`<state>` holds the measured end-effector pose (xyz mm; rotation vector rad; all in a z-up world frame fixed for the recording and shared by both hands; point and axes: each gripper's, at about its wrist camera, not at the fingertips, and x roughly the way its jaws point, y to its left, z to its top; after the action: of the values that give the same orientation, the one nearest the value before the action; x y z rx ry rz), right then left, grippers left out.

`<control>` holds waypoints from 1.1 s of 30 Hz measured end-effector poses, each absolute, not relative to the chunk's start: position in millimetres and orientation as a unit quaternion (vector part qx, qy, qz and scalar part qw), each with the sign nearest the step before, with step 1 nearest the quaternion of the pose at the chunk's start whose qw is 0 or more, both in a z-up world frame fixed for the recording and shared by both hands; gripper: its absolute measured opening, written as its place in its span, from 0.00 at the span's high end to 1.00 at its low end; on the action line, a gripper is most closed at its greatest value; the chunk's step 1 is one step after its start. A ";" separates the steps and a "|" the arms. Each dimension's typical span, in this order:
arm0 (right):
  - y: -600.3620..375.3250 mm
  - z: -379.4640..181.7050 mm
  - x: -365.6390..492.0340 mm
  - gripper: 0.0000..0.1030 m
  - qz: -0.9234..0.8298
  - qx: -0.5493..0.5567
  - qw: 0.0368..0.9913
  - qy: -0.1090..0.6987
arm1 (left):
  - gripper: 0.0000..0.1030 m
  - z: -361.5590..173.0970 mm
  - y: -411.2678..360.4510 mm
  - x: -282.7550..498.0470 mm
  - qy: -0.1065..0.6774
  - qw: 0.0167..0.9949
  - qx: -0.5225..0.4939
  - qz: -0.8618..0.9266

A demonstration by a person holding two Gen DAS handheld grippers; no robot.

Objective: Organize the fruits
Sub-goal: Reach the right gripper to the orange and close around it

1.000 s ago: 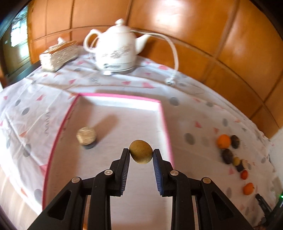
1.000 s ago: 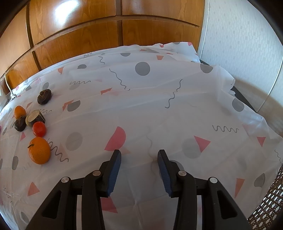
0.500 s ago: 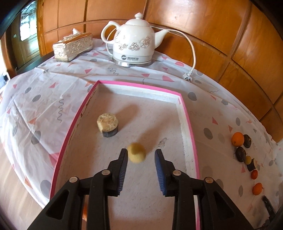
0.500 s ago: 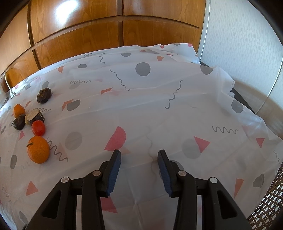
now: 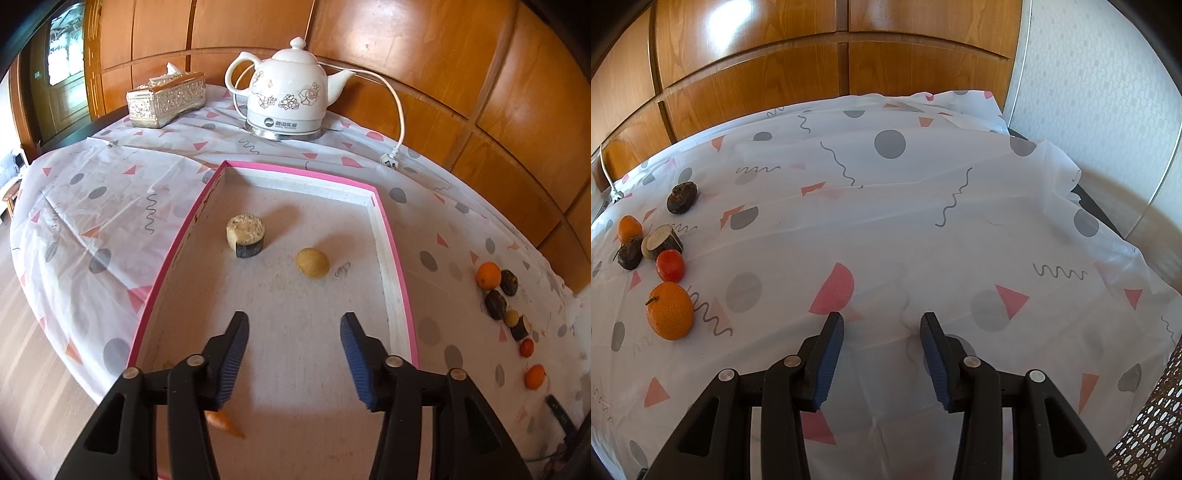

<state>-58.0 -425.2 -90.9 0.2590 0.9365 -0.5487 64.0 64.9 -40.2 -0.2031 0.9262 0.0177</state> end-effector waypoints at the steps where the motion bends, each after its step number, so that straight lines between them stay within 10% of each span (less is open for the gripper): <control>1: -424.9 -90.8 -57.7 0.57 -0.261 0.123 0.848 0.445 | 0.45 -39.5 64.0 60.0 0.444 0.891 -0.095 0.009; 33: -337.8 -57.6 -13.8 0.45 -0.095 0.107 0.891 0.431 | 0.28 -33.1 84.7 19.8 0.424 0.897 -0.118 0.044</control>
<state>-13.8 -337.8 -57.6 0.2224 0.8950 -0.1983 19.8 84.7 -33.1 -0.2434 0.8776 0.0913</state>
